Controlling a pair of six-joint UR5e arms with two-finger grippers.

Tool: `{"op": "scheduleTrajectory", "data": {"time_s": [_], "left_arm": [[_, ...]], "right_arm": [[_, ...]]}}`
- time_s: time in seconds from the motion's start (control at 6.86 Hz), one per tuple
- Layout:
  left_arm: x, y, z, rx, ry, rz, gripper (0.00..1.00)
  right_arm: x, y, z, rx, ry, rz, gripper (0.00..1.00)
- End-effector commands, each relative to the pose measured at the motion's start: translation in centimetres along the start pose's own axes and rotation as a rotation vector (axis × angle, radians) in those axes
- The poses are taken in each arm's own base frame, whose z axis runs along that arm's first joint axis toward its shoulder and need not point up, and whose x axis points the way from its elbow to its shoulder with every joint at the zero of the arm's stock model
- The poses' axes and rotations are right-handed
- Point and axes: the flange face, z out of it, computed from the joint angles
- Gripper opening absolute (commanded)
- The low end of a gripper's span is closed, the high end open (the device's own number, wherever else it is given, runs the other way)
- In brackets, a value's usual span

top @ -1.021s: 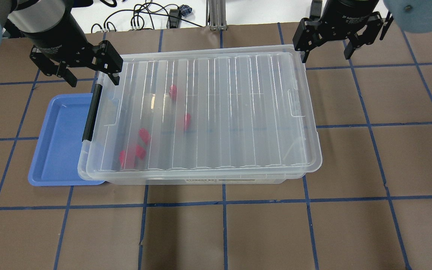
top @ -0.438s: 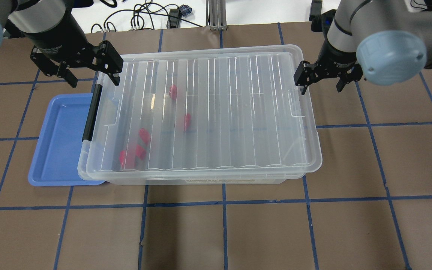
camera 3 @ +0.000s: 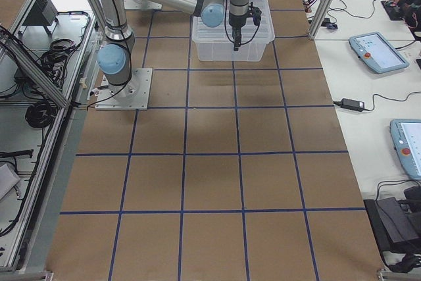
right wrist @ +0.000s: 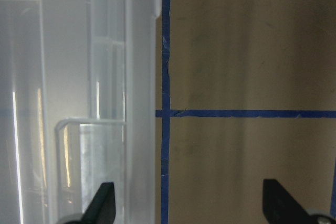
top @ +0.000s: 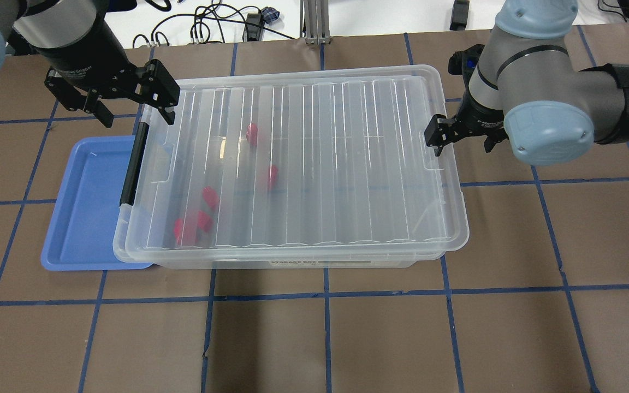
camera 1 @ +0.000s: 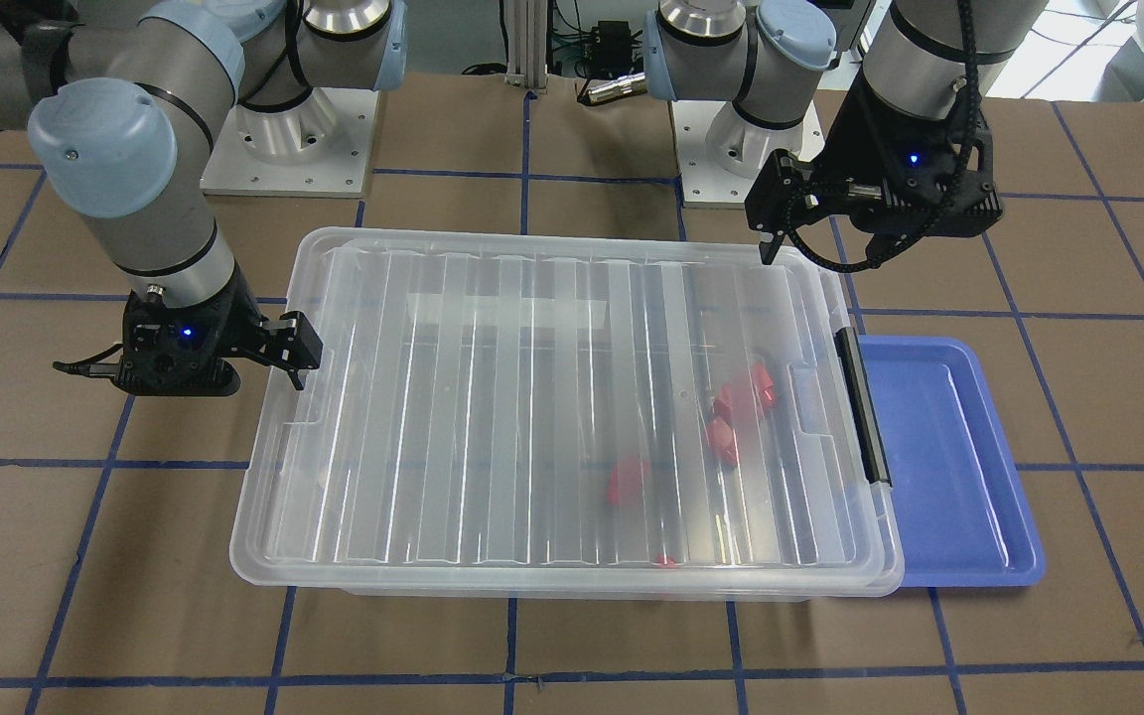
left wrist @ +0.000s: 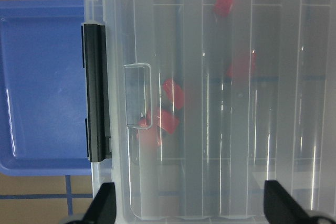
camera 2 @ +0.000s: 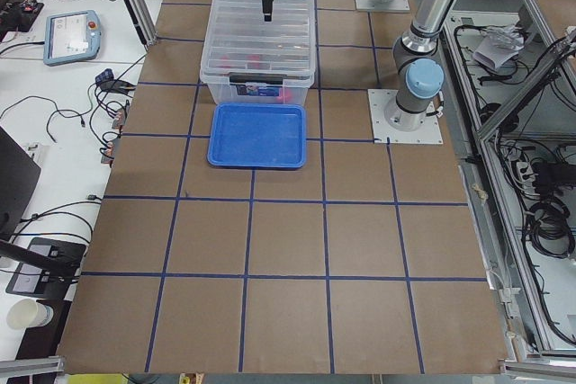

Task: Place red block in blue tray from box

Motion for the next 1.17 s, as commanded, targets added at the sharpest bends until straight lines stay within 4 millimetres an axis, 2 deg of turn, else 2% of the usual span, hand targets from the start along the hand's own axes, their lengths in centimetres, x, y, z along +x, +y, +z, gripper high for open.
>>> {"op": "scheduleTrajectory", "data": {"time_s": [0.0, 0.15, 0.29, 0.44, 0.73, 1.02], "left_arm": [[0.0, 0.0, 0.1, -0.002, 0.0, -0.001, 1.0], [0.1, 0.0, 0.2, -0.003, 0.002, 0.001, 1.0], [0.0, 0.1, 0.2, -0.003, 0.002, -0.001, 1.0], [0.1, 0.1, 0.2, -0.003, 0.002, 0.001, 1.0], [0.1, 0.1, 0.2, -0.005, 0.002, -0.001, 1.0], [0.0, 0.1, 0.1, -0.002, 0.0, -0.002, 1.0]], "right_arm": [[0.6, -0.1, 0.2, -0.001, 0.002, 0.003, 1.0], [1.3, -0.1, 0.3, -0.004, 0.005, 0.013, 1.0], [3.3, -0.2, 0.6, -0.013, 0.006, 0.047, 1.0], [4.5, -0.4, 0.5, -0.014, 0.028, 0.054, 1.0], [5.4, -0.5, 0.3, -0.015, 0.087, 0.048, 1.0], [7.7, -0.6, 0.3, -0.019, 0.091, 0.073, 1.0]]}}
